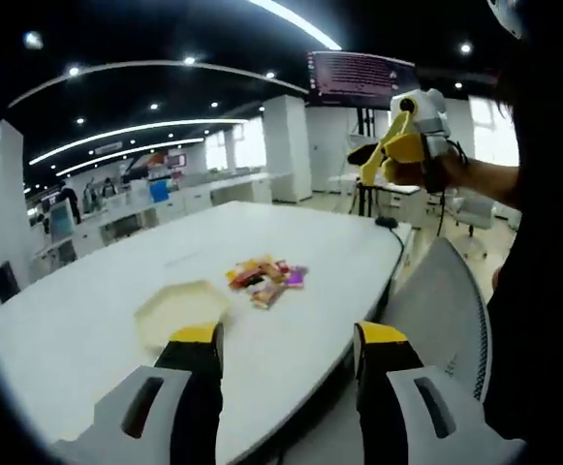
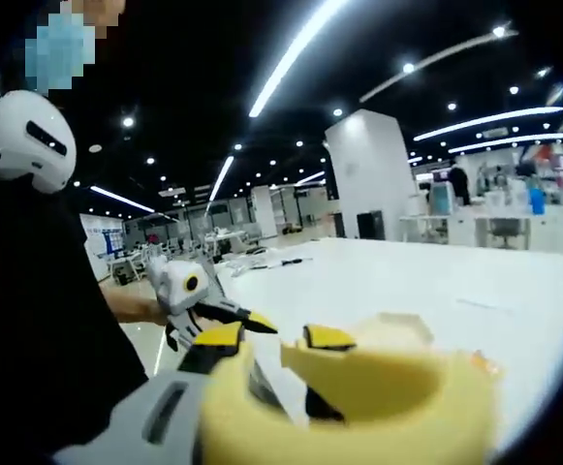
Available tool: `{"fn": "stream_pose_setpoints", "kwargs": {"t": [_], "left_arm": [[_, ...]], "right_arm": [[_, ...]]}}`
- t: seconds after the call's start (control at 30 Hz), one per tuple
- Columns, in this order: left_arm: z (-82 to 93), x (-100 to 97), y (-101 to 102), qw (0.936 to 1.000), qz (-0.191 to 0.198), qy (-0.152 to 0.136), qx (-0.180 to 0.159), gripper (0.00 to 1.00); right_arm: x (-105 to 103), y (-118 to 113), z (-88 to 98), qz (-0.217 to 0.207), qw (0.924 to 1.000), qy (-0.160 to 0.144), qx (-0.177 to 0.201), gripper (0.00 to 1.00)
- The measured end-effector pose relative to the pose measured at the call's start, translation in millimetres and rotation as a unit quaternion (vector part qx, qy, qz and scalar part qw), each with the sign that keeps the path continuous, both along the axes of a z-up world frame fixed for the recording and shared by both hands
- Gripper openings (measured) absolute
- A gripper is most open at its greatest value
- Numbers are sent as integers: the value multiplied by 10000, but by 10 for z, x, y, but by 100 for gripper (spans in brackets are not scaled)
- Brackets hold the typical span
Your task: Place the target food into the container with the food tongs after gripping and lifting it, then release it inside without dropping or visibly crushing the food.
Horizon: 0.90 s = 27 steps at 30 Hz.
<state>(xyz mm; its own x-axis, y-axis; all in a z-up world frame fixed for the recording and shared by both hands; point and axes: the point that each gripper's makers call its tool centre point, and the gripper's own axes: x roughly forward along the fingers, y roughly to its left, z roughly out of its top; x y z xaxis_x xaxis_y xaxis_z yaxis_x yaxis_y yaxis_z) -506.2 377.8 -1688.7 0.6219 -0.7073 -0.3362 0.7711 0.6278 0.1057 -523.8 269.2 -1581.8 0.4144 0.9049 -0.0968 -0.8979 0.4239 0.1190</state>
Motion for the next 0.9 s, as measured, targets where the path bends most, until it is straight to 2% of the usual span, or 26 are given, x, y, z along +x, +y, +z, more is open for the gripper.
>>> {"fn": "stream_pose_setpoints", "kwargs": {"t": [0.17,0.27,0.4,0.6,0.7,0.8,0.9], "left_arm": [[-225,66,164,9994,315,61,105,63],[-361,109,238,9985,500,165,165,72],[-474,187,333,9973,687,209,168,80],[-589,350,419,9952,953,228,-48,88],[-659,391,442,9946,1015,201,42,89],[-617,423,450,9943,1065,59,-42,94],[-605,430,450,9938,1099,64,-144,98]], "right_arm": [[42,-34,-96,-26,9997,4,-241,24],[65,-71,-142,-72,9994,13,-323,24],[102,-128,-210,-181,9988,-7,-457,24],[116,-172,-285,-255,9976,-25,-650,24],[122,-187,-320,-301,9965,-49,-773,24],[131,-207,-367,-306,9963,31,-797,25],[173,-256,-424,-394,9958,66,-827,25]]}}
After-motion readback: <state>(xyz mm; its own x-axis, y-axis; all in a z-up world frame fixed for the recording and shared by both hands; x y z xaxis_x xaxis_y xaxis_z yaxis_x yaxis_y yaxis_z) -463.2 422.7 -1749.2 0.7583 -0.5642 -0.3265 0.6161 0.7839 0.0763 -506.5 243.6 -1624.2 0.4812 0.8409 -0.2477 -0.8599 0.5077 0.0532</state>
